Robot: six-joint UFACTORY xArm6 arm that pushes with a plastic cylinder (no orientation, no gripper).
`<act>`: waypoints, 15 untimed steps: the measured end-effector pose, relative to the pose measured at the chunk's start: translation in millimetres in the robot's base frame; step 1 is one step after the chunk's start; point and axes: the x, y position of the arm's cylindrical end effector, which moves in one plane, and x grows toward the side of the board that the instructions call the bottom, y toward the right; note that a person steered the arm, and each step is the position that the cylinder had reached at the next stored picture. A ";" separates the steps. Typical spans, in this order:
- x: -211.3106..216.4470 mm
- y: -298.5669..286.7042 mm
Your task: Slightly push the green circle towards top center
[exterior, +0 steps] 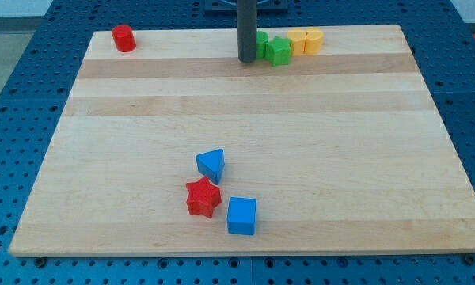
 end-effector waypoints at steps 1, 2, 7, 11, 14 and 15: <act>3.9 -6.0; 11.8 -8.2; -9.7 18.5; -18.3 18.5; -1.8 16.7; 10.5 16.7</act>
